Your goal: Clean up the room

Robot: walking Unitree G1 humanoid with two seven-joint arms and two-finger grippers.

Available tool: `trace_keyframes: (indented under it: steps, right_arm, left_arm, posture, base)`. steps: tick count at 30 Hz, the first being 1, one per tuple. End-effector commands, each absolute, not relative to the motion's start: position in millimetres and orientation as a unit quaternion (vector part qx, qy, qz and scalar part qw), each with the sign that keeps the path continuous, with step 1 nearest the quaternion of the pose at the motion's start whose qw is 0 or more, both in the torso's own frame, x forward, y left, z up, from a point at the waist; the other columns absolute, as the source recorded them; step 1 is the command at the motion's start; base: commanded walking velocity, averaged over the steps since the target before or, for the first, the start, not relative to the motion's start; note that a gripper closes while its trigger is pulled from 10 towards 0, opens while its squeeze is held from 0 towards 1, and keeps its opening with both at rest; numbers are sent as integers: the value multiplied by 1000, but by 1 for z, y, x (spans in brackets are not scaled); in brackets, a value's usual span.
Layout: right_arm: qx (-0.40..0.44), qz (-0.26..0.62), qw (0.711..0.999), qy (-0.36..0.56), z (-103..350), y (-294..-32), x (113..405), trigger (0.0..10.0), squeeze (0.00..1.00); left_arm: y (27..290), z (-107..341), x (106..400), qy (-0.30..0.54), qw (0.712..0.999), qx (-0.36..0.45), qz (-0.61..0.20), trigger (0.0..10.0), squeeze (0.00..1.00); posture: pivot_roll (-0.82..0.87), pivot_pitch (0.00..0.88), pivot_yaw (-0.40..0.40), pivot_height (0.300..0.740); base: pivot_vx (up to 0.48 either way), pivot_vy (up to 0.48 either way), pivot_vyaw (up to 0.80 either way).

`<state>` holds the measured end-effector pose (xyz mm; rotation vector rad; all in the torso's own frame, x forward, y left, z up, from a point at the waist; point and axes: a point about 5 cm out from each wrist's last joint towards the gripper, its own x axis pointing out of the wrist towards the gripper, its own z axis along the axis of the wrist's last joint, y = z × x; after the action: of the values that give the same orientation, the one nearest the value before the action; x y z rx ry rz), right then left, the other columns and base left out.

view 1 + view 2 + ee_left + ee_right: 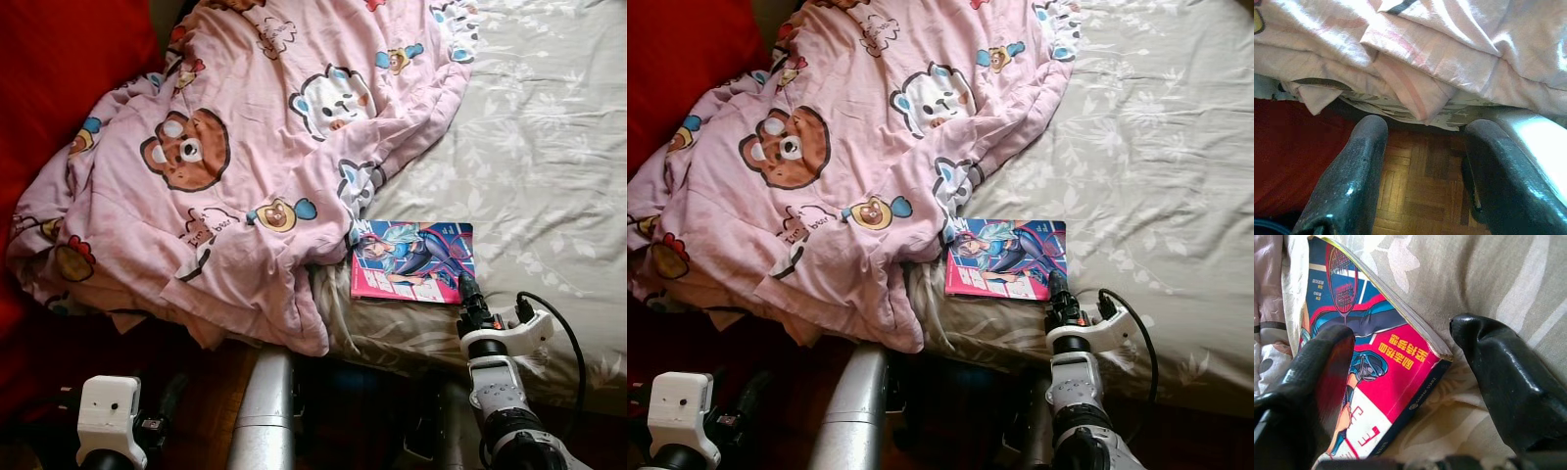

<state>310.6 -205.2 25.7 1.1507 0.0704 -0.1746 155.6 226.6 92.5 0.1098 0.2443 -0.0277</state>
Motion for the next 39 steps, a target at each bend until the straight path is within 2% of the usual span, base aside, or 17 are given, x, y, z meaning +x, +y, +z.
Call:
trace_keyframes:
  steps: [1,4,10,17,18,19,20,39]
  right_arm:
    - [591,-105,782,165,-23,-168,273,10000,0]
    - [575,-64,796,180,-21,-156,275,10000,0]
    - [587,-41,791,165,-16,-153,279,10000,0]
    - [579,-9,799,165,-13,-148,281,10000,0]
    - [579,-10,799,163,-12,-148,282,4863,0]
    - [579,-10,799,163,-12,-148,282,4863,0]
    - [580,-5,799,159,-11,-148,283,0,0]
    - [580,12,801,150,-7,-148,286,0,0]
  left_arm:
    - [228,88,147,147,987,60,-14,10000,0]
    - [228,88,147,146,987,60,-13,10000,0]
    - [228,88,148,145,987,61,-14,10000,0]
    - [226,86,148,147,986,69,-24,10000,0]
    - [225,86,148,146,987,69,-24,10000,0]
    - [225,86,148,146,987,69,-24,10000,0]
    - [226,86,148,146,986,70,-25,10000,0]
    - [225,85,150,146,986,72,-28,10000,0]
  posture:
    - [272,479,178,607]
    - [272,479,178,607]
    - [272,473,178,607]
    - [271,472,178,607]
    - [274,471,178,607]
    - [274,471,178,607]
    - [272,470,178,607]
    - [263,464,180,607]
  base:
    - [0,0,0]
    - [0,0,0]
    - [0,0,0]
    - [0,0,0]
    - [0,0,0]
    - [0,0,0]
    - [0,0,0]
    - [0,0,0]
